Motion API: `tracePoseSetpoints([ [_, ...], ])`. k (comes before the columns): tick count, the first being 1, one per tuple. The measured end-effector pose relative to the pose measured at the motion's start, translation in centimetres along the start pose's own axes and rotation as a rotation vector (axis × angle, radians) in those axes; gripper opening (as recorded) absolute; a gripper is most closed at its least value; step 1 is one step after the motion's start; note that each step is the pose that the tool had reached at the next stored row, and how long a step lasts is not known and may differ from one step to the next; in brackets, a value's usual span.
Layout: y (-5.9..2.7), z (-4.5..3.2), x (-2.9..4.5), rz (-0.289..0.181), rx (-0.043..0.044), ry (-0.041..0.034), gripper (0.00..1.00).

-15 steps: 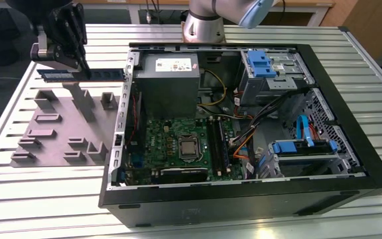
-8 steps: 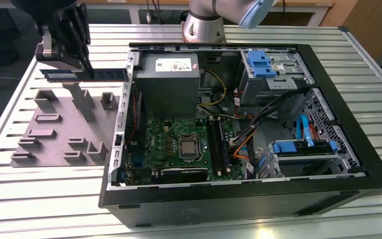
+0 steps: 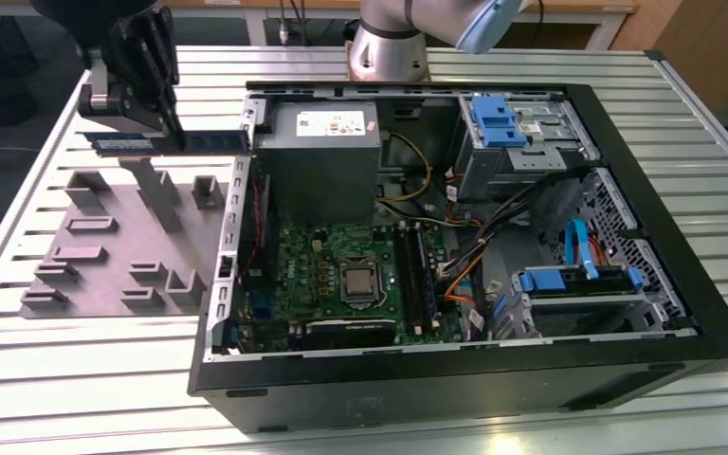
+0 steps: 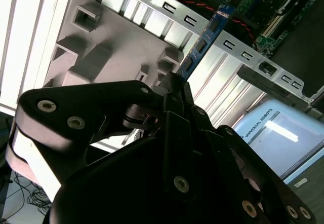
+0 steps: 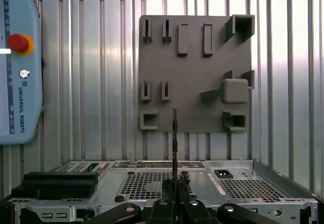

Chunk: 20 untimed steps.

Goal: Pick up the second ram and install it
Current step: 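Pick up the second ram and move it above second insertion slot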

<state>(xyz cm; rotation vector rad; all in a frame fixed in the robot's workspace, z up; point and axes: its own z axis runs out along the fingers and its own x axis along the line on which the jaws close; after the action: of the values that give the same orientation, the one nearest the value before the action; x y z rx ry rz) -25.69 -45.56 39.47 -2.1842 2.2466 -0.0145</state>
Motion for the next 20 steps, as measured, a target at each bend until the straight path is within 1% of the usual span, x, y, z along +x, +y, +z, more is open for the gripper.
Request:
tracePoseSetpoints([
  [20, -1.27, 0.05, -0.03, 0.0, 0.0001, 0.0, 0.14],
])
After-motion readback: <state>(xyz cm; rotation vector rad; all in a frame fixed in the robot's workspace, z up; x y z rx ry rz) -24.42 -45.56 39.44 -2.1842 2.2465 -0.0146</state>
